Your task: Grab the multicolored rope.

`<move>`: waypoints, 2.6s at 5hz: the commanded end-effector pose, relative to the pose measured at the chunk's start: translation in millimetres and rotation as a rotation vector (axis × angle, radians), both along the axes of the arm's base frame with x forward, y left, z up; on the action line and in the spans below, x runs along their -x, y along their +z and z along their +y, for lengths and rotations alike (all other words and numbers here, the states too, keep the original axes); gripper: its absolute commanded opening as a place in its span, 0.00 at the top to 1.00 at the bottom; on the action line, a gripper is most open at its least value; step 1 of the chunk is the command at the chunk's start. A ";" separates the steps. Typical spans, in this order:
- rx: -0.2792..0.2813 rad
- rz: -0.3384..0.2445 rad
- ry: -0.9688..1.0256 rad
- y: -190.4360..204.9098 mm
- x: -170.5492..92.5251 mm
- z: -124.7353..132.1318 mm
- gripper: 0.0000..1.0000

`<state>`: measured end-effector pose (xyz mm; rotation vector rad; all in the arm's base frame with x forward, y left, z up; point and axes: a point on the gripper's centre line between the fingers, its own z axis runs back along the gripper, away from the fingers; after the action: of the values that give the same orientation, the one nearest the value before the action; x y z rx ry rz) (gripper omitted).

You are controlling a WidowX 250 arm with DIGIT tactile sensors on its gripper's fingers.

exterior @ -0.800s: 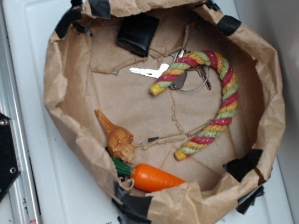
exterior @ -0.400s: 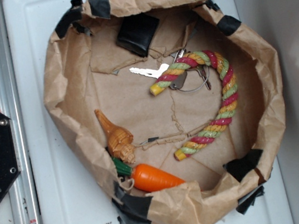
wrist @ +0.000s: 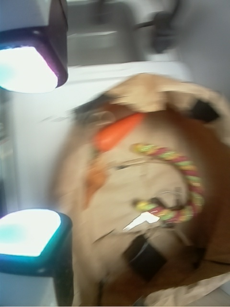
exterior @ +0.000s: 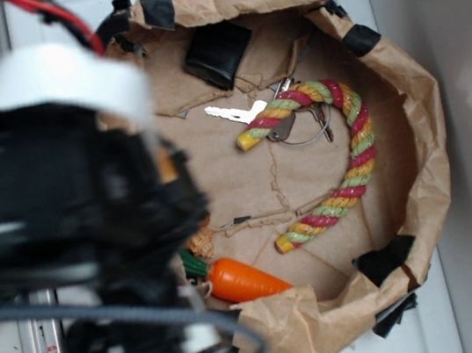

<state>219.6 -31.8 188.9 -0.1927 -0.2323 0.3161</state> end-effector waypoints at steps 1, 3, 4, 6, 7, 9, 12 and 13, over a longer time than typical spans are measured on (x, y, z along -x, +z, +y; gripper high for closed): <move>0.024 -0.044 0.312 -47.6 -68.5 17.5 0.00; -0.103 -0.027 0.340 -78.5 -78.6 46.1 0.00; -0.062 0.002 0.268 -98.7 -87.4 28.3 0.00; -0.118 0.079 0.234 -140.1 -102.4 4.7 0.00; -0.134 0.097 0.223 -152.4 -104.9 6.6 1.00; -0.103 0.086 0.203 -137.5 -104.3 24.6 1.00; -0.140 0.034 -0.270 -14.7 -61.7 53.0 1.00; -0.136 0.089 -0.245 -5.8 -55.0 48.8 1.00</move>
<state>257.8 9.6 159.3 -0.0640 -0.0692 0.0738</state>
